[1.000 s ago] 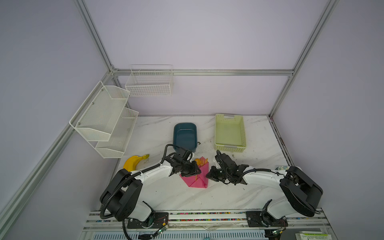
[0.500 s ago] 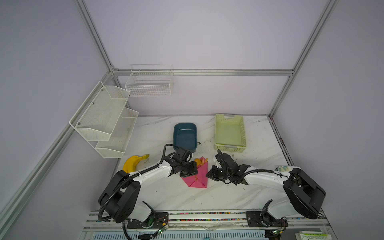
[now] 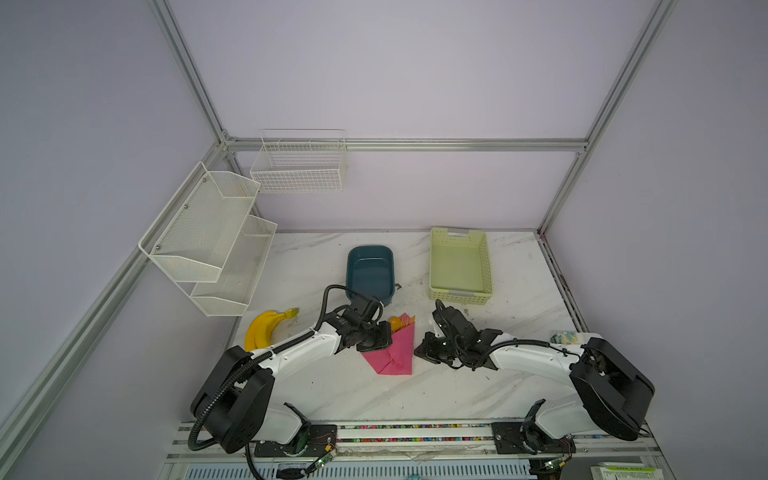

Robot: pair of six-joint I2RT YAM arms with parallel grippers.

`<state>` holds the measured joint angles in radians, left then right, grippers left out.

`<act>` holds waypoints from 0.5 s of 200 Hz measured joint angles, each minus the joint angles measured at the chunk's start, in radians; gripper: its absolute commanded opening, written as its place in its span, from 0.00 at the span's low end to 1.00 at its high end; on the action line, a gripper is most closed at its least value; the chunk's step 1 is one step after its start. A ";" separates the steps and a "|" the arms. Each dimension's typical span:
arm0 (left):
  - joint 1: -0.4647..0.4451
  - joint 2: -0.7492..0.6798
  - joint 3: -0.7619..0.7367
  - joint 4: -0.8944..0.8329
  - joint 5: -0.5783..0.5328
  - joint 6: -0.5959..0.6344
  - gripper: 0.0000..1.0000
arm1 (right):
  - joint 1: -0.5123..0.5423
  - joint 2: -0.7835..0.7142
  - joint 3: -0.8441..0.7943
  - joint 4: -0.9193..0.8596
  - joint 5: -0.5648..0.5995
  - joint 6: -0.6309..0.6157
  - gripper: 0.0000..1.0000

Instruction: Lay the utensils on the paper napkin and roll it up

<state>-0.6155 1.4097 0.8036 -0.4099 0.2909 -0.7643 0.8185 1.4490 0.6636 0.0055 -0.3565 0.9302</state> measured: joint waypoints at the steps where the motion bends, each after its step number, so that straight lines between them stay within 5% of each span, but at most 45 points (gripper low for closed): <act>1: 0.000 0.000 0.000 0.000 -0.001 0.000 0.03 | 0.000 0.000 0.000 0.000 0.000 0.000 0.03; 100: 0.000 0.082 -0.040 0.026 -0.014 0.003 0.03 | 0.003 0.000 0.000 0.005 -0.025 0.000 0.03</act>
<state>-0.6155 1.4918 0.7631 -0.3840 0.2764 -0.7616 0.8215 1.4490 0.6636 0.0109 -0.3817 0.9302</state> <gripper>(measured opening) 0.047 0.055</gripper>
